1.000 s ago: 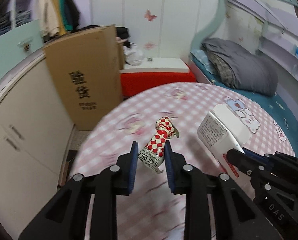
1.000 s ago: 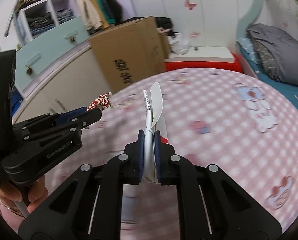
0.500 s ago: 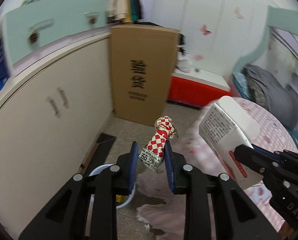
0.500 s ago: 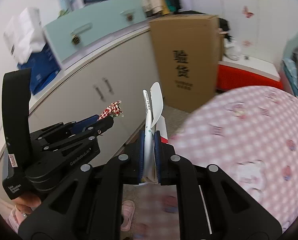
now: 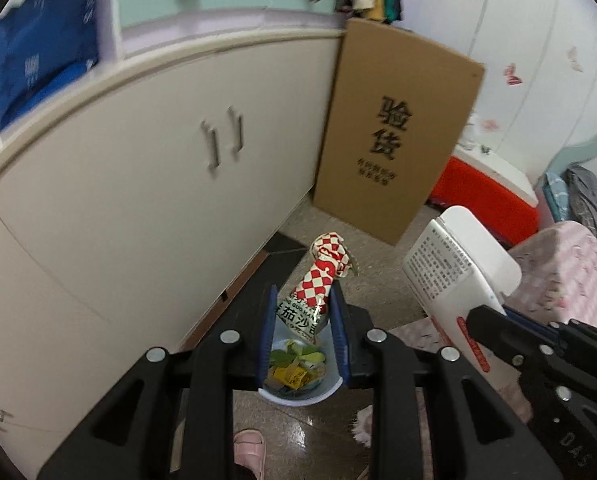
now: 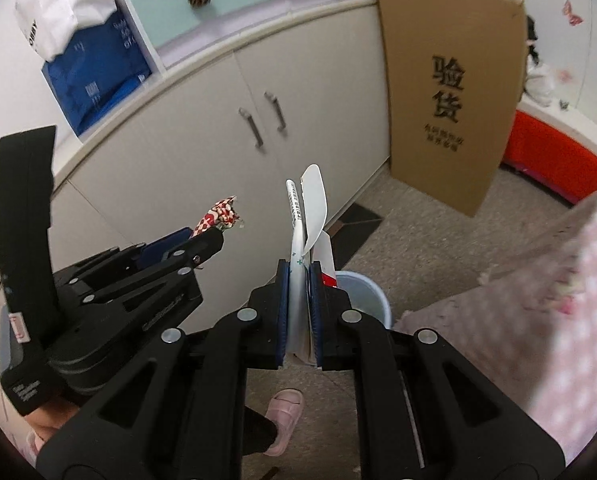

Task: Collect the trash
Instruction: 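Carry the paper packet and snack wrapper over the bucket, then open the right gripper, then the left gripper over the bucket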

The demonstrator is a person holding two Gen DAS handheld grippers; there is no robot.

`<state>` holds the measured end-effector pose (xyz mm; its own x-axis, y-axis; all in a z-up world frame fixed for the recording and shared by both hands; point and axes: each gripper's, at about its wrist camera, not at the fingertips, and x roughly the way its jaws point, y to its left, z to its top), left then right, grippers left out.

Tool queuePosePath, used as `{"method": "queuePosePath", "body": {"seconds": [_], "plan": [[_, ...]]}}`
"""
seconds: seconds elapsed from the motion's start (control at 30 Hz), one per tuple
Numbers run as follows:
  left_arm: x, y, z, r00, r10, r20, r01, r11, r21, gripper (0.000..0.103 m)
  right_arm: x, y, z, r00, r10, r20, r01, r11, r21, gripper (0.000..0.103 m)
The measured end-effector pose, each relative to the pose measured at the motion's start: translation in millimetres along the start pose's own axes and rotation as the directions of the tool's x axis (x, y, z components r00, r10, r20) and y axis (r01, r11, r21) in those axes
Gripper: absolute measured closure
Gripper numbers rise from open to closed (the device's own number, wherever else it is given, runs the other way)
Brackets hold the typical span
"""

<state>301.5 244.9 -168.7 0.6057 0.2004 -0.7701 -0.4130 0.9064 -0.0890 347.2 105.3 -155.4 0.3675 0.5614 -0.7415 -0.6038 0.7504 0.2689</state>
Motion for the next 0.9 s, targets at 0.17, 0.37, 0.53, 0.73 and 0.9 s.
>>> {"method": "queuePosePath", "body": {"seconds": [0.17, 0.37, 0.53, 0.73, 0.9], "plan": [[31, 24, -4, 0.998, 0.04, -0.049, -0.042, 0.998, -0.045, 0.077, 42, -4, -1, 0.999, -0.04, -0.009, 0.04, 0.999, 0.012, 0.042], [55, 30, -12, 0.993, 0.057, -0.101, -0.062, 0.997, -0.04, 0.077, 54, -14, -11, 0.999, -0.025, -0.037, 0.026, 0.999, 0.047, 0.041], [60, 27, -14, 0.993, 0.049, -0.109, -0.053, 0.998, -0.038, 0.077, 48, -19, -16, 0.998, -0.051, -0.038, 0.054, 0.997, 0.059, 0.038], [56, 19, -14, 0.994, 0.044, -0.104, -0.047, 0.999, -0.027, 0.077, 35, -24, -19, 0.997, -0.074, -0.019, 0.075, 0.995, 0.073, 0.035], [54, 14, -13, 0.994, 0.04, -0.103, -0.042, 0.999, -0.019, 0.077, 25, -26, -19, 0.995, -0.097, 0.013, 0.096, 0.993, 0.074, 0.033]]}}
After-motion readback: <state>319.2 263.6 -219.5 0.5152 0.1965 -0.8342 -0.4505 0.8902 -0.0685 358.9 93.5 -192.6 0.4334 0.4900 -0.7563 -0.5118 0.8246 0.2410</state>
